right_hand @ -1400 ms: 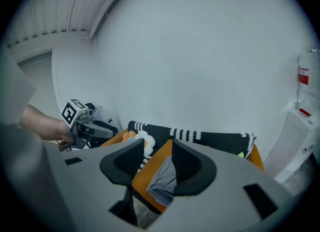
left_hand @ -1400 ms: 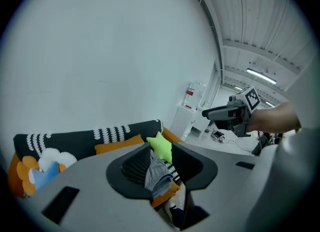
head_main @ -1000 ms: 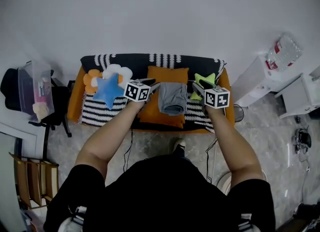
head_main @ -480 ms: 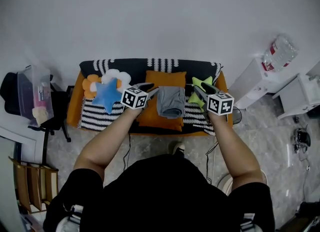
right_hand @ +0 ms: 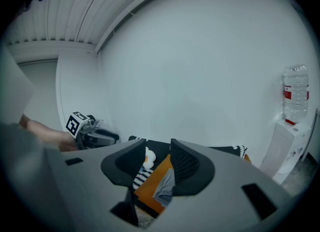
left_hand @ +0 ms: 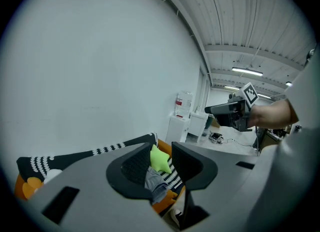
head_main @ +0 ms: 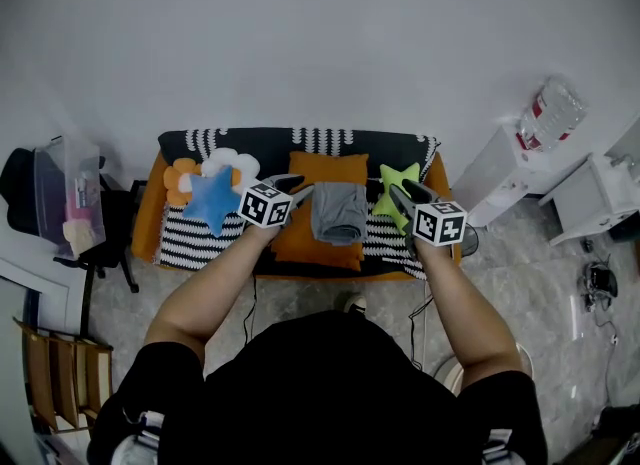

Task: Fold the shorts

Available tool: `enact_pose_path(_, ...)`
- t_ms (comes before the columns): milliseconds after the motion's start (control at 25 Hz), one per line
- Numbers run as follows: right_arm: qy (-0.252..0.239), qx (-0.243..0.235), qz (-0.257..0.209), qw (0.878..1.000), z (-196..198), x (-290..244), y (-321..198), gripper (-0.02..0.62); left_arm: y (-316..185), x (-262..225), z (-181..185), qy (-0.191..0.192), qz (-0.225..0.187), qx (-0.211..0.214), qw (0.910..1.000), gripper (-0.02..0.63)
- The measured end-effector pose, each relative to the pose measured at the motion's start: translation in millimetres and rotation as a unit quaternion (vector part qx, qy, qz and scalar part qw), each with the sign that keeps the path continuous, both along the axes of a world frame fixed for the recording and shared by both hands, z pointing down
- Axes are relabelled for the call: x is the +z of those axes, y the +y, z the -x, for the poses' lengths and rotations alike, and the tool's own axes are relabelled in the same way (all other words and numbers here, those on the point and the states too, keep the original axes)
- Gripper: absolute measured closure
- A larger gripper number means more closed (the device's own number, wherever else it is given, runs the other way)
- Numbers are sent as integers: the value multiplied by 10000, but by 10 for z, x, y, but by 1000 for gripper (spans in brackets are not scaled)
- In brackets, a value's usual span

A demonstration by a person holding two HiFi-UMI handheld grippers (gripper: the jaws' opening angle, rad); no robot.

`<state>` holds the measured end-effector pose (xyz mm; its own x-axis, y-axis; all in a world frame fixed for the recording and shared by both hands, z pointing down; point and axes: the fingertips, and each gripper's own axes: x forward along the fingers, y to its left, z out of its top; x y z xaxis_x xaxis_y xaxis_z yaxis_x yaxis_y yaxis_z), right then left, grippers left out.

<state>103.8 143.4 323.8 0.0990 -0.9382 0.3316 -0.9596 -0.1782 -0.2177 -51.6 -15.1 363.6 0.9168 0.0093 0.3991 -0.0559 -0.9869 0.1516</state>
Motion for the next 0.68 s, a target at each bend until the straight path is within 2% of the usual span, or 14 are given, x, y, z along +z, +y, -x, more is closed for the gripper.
enact_pose_path(680, 17, 104, -19, 9999, 151, 57, 125, 440, 104, -28, 233, 246, 217, -167, 9993, 457)
